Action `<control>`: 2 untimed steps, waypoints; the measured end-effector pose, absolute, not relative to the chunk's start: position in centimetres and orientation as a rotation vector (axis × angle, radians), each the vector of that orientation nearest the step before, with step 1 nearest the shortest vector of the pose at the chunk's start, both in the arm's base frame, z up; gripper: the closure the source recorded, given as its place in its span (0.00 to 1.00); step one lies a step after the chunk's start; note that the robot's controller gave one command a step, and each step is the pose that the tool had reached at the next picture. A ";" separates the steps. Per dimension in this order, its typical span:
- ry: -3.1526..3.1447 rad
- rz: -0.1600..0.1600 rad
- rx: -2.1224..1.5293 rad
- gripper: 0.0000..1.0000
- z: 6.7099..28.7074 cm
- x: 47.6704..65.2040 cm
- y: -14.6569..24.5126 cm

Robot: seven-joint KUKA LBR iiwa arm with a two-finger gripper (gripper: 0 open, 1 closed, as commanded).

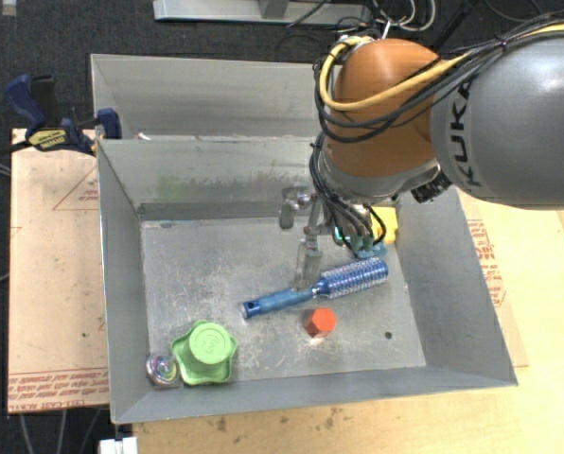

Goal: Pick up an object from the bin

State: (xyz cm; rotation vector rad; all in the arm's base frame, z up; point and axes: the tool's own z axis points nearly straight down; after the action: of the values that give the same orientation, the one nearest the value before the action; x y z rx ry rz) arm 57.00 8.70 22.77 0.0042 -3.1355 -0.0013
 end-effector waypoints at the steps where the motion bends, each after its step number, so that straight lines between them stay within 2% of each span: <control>1: -3.114 -0.001 0.354 0.00 12.0 51.8 7.4; 2: -3.121 -0.001 0.385 0.00 7.0 56.5 6.9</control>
Offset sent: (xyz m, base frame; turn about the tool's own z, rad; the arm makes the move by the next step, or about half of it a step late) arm -0.0503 -0.0128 -0.1044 -0.2247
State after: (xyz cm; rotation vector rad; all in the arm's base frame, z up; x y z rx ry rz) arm 56.49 6.93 6.99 0.3850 -3.1208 -0.0009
